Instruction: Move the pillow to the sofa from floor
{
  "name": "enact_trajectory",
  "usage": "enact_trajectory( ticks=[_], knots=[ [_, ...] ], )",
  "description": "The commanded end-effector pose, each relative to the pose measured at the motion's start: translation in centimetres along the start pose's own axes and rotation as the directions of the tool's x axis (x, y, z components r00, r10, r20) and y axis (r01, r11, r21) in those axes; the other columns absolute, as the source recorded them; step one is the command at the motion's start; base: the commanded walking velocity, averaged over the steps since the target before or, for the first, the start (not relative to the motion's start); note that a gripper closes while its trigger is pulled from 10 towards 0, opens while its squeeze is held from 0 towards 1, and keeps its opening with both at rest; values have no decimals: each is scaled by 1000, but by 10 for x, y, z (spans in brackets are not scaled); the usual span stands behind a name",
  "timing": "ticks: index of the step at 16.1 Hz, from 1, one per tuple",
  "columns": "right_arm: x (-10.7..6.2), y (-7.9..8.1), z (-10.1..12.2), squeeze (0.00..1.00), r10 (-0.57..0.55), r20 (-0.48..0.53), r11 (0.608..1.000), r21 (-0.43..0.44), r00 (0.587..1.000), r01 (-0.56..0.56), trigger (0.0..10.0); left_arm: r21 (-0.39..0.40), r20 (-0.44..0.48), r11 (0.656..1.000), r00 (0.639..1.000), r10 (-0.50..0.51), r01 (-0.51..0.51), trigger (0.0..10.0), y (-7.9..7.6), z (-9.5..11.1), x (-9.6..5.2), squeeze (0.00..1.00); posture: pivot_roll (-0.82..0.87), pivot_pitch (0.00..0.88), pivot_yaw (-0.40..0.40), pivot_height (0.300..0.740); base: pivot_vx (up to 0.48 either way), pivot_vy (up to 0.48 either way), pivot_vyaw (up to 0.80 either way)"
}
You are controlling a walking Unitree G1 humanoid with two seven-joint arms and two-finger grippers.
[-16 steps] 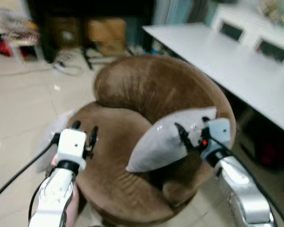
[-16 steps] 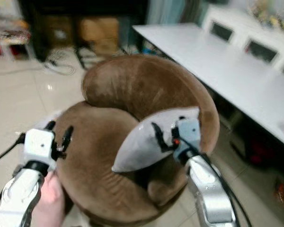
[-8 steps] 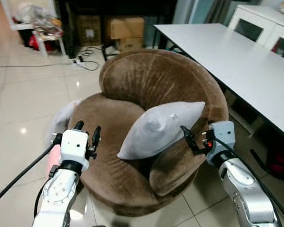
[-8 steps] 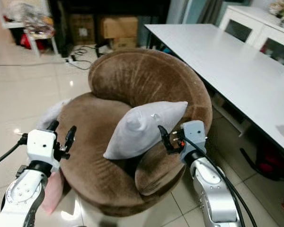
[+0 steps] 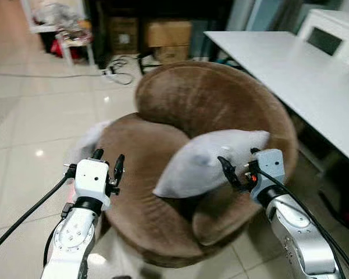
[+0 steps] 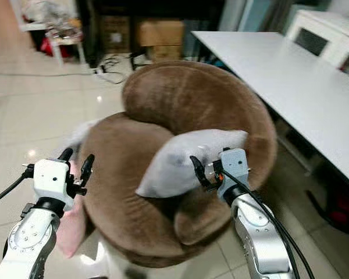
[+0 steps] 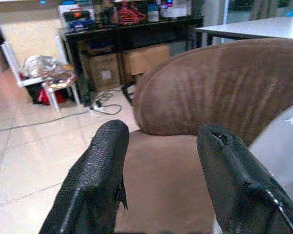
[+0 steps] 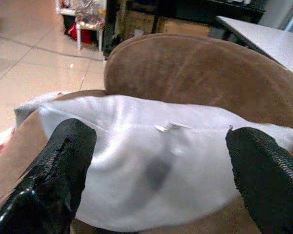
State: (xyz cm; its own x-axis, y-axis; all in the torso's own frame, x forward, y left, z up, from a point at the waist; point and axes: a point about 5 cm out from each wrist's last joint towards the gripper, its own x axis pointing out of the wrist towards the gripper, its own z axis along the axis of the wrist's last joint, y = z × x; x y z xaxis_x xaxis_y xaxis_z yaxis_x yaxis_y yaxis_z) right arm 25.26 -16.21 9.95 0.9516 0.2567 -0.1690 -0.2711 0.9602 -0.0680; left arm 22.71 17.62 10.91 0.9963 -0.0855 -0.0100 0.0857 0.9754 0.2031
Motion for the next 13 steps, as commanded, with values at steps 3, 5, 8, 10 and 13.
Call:
enact_trajectory(
  ticks=[3, 5, 8, 10, 13],
  knots=[
    [-3, -8, -5, 0, -47, -44, 999, -26, 998, 46, 10000, 17, -26, 1000, 1000, 15, -15, 10000, 3, -7, -4, 0, 13, 0, -128, 740, 0, 308, 0],
    [-5, -12, -8, 0, -55, -62, 998, -36, 997, 53, 10000, 34, -45, 999, 998, 32, -30, 10000, 5, -13, -8, 0, 1, 0, -141, 740, 0, 306, 0],
    [-6, -14, -8, 0, -47, -73, 998, -48, 996, 44, 10000, 28, -49, 999, 998, 41, -39, 10000, 4, -15, -10, 0, -7, 0, -152, 740, 0, 309, 0],
    [-8, -15, -9, 0, -46, -81, 998, -55, 996, 41, 10000, 21, -47, 999, 998, 41, -40, 10000, 0, -15, -10, 0, -15, 0, -156, 740, 0, 313, 0],
    [-9, -13, -10, 0, -68, -81, 997, -42, 994, 65, 10000, 30, -42, 999, 999, 16, -15, 10000, 1, -15, -9, 0, -11, 0, -116, 740, 0, 311, 0]
  ],
)
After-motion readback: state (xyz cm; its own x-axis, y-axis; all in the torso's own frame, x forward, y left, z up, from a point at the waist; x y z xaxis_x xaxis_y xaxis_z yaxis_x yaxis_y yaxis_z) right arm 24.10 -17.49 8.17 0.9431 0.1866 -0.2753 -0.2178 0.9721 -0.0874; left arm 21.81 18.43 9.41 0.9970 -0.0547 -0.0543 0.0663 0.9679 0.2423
